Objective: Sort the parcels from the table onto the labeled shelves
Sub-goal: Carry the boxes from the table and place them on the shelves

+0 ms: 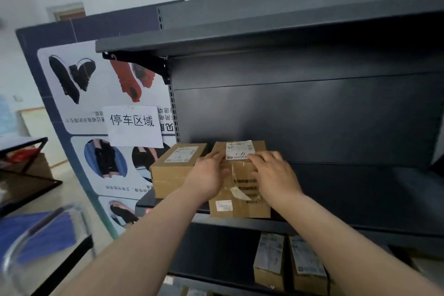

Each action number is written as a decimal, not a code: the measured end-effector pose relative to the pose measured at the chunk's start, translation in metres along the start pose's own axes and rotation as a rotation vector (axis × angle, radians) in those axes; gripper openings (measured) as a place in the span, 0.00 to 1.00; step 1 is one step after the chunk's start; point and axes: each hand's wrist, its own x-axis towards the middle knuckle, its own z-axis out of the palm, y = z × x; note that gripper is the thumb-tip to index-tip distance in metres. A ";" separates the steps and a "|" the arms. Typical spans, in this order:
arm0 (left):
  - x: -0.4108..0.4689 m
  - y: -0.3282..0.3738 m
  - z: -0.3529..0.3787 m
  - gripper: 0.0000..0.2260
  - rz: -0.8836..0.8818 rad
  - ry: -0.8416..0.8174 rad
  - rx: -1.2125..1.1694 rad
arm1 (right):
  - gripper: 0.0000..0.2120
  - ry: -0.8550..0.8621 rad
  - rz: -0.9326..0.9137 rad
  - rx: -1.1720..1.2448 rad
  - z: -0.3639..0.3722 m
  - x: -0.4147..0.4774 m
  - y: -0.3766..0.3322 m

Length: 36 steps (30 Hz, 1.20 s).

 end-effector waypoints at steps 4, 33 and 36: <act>0.019 0.002 0.006 0.19 -0.026 0.035 0.254 | 0.22 0.021 0.037 -0.001 0.012 0.017 -0.002; -0.018 0.048 0.025 0.22 0.593 -0.003 0.005 | 0.27 -0.113 0.555 -0.346 -0.020 -0.118 -0.035; -0.050 0.078 0.043 0.21 0.719 -0.139 -0.022 | 0.25 -0.163 0.731 -0.381 -0.037 -0.178 -0.038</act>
